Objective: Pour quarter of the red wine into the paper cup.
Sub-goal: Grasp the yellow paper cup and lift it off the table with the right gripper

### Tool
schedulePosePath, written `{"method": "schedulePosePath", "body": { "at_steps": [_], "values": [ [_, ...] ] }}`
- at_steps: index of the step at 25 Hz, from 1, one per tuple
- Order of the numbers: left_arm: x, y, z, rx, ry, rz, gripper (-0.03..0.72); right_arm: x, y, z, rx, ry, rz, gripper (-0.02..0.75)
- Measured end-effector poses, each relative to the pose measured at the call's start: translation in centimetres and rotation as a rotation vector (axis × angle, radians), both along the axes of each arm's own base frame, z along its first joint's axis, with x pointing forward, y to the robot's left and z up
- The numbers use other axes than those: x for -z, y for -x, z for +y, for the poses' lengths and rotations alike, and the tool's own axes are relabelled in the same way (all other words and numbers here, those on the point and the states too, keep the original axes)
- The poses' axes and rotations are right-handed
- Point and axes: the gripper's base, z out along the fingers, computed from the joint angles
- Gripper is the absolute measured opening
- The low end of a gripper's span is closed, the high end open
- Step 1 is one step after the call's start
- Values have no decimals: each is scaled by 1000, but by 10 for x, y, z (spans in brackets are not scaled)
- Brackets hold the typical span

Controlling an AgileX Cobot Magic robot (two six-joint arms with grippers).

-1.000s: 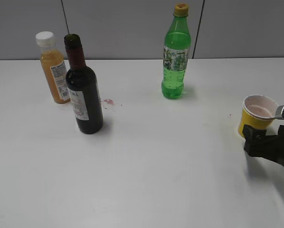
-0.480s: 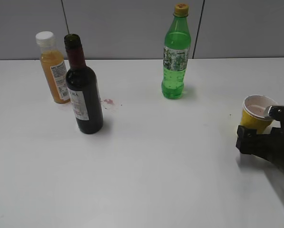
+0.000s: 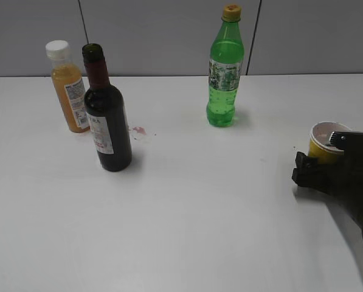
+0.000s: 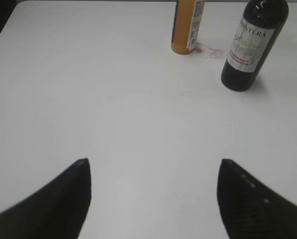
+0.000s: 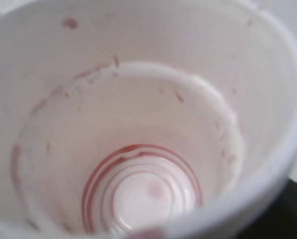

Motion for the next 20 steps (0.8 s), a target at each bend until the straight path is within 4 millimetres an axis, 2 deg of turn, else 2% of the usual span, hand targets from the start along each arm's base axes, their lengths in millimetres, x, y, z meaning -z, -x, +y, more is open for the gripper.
{"method": "schedulePosePath", "body": {
  "at_steps": [8,15,20],
  "values": [
    [0,0,0,0,0,0,583,7,-7,1,2,9,-34,628],
    [0,0,0,0,0,0,583,7,-7,1,5,10,-34,451],
    [0,0,0,0,0,0,583,5,-8,1,3,6,-34,449]
  ]
}}
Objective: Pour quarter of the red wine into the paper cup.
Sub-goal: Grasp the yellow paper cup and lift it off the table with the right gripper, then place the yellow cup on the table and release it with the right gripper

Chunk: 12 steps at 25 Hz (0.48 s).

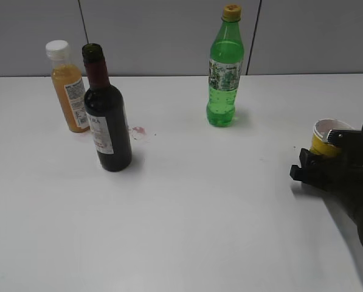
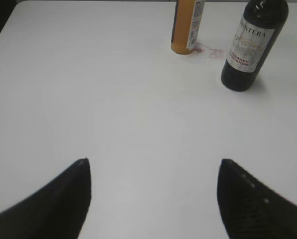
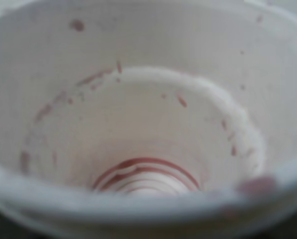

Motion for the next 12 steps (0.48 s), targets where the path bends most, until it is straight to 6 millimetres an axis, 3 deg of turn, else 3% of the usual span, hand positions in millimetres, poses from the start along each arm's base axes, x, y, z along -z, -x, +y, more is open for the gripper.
{"method": "schedulePosePath", "body": {
  "at_steps": [6,12],
  "values": [
    [0,0,0,0,0,0,583,-26,-5,11,-127,-20,-38,447],
    [0,0,0,0,0,0,583,-50,-8,56,-678,79,-186,447]
  ]
}}
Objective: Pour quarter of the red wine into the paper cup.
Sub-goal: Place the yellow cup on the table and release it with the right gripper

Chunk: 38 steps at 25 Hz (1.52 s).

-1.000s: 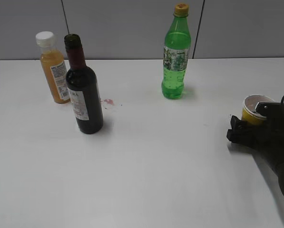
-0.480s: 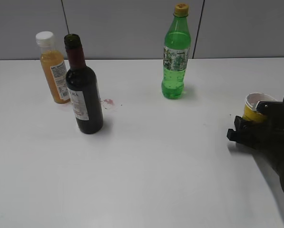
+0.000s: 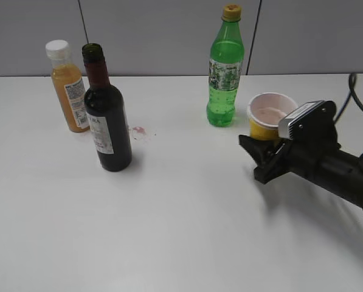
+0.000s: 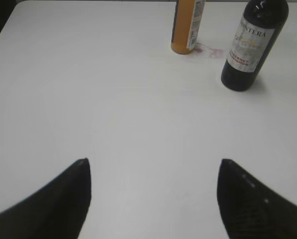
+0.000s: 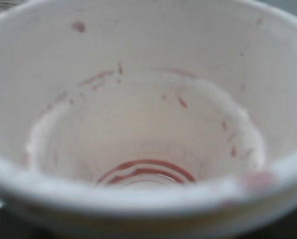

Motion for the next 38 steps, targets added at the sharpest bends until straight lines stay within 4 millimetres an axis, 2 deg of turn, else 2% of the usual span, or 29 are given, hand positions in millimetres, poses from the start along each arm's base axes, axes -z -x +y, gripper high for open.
{"method": "schedulePosePath", "body": {
  "at_steps": [3,7,14,17,27,36,38],
  "values": [
    [0,0,0,0,0,0,583,-3,-3,19,-245,22,-59,447],
    [0,0,0,0,0,0,583,2,-7,33,-426,13,-58,447],
    [0,0,0,0,0,0,583,40,-16,46,-603,-12,63,447],
    [0,0,0,0,0,0,583,46,-19,55,-694,2,58,447],
    [0,0,0,0,1,0,583,52,-29,85,-800,3,24,447],
    [0,0,0,0,1,0,583,58,-35,93,-822,-2,24,447],
    [0,0,0,0,1,0,583,58,-34,93,-830,0,24,473]
  ]
}}
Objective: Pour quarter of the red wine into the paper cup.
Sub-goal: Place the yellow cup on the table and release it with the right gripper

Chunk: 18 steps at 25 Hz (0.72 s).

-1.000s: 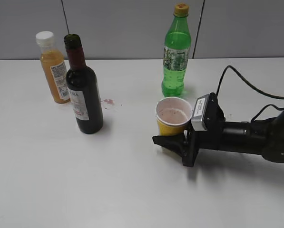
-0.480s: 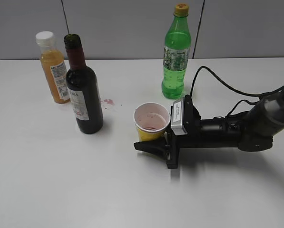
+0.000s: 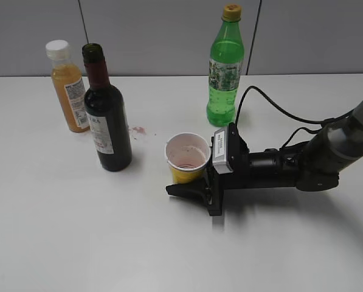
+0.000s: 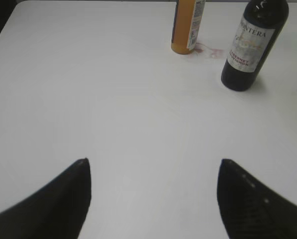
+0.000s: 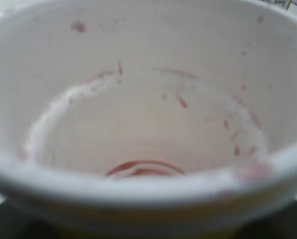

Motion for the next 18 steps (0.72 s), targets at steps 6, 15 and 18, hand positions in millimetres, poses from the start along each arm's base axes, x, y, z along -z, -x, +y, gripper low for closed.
{"method": "schedulePosePath", "body": {
  "at_steps": [6,15,18],
  "values": [
    [0,0,0,0,0,0,583,0,-2,0,23,-6,5,635],
    [0,0,0,0,0,0,583,-5,6,-34,167,0,78,643],
    [0,0,0,0,0,0,583,-12,12,-52,241,6,73,640]
  ]
}}
